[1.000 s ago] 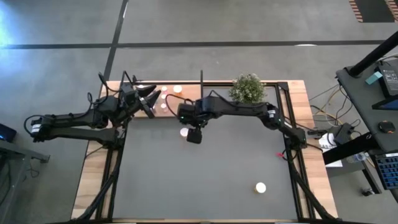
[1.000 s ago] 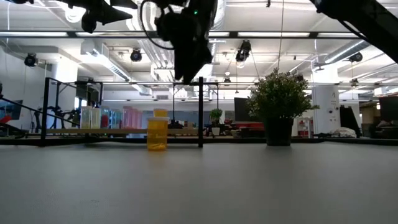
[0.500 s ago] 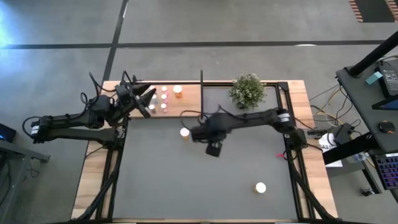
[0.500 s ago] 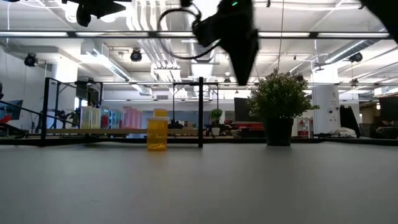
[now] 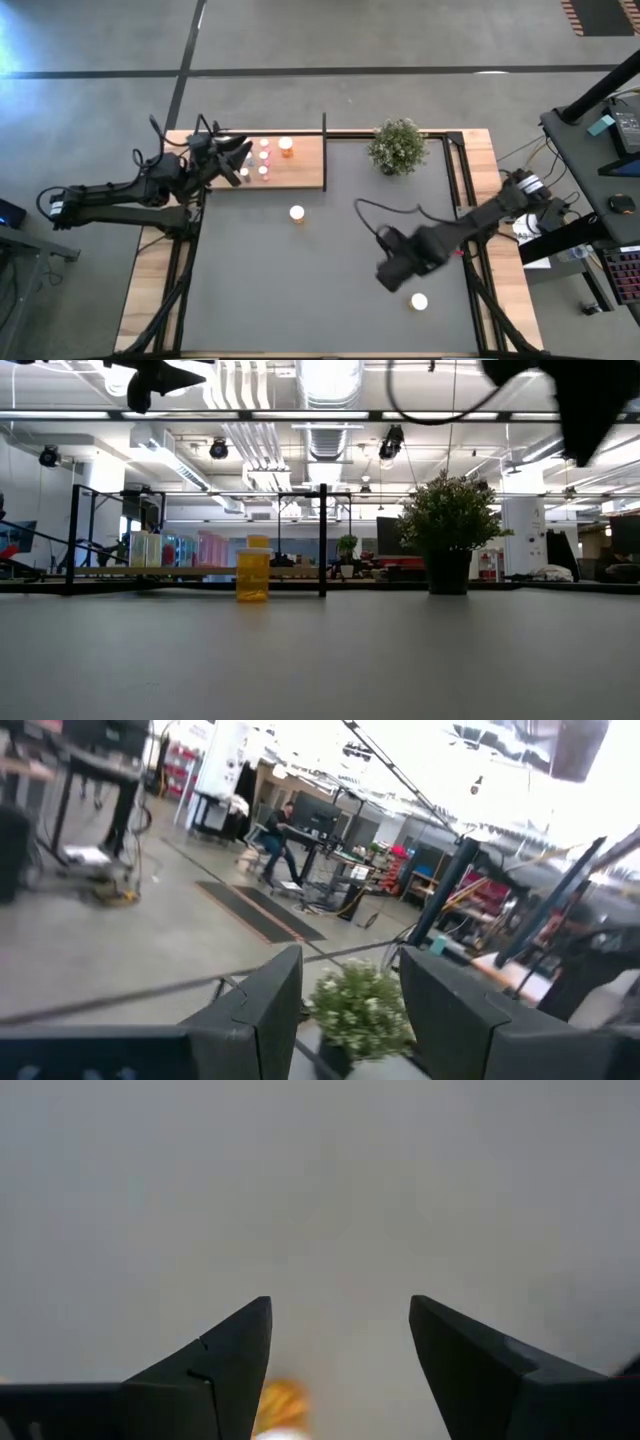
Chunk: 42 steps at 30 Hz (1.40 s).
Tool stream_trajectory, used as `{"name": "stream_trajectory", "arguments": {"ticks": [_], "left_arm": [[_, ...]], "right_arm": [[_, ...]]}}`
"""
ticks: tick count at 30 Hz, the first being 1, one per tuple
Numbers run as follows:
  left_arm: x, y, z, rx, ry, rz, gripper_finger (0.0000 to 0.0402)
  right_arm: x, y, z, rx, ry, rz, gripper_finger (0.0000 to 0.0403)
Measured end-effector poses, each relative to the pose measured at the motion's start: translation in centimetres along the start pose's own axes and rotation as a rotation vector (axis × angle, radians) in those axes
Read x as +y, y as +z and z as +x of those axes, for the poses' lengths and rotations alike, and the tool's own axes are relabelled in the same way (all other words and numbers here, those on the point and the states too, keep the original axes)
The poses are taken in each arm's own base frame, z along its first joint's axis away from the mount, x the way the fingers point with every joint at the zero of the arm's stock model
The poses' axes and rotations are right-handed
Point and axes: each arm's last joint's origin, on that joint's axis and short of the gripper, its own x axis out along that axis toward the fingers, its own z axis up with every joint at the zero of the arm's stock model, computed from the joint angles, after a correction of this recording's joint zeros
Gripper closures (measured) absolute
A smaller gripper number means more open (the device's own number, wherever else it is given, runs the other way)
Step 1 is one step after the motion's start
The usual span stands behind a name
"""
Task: Pick and place medicine bottles onto shelf by color
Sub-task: Move the orange pill bottles to the center of the table
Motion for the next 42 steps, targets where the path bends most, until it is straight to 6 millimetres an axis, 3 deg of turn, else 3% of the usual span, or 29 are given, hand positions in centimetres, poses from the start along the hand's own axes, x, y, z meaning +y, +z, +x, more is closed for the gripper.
{"name": "stream_trajectory", "arguments": {"ticks": [9, 15, 27, 42], "left_arm": [[-0.1, -0.6, 0.5, 0.024, 0.01, -0.121, 0.0248], [-0.2, -0.8, 0.7, 0.031, 0.013, -0.117, 0.0248], [-0.2, -0.8, 0.7, 0.034, 0.013, -0.117, 0.0248], [-0.3, -1.2, 1.0, 0.05, 0.02, -0.105, 0.0248]], "right_arm": [[0.7, -7.2, 1.8, 0.009, 0.138, 0.155, 0.0174], [0.9, -9.6, 3.1, 0.026, 0.081, 0.187, 0.0174], [1.6, -10.4, 4.6, 0.071, 0.039, 0.16, 0.0174], [1.7, -10.5, 4.8, 0.105, 0.049, 0.133, 0.0174]]}}
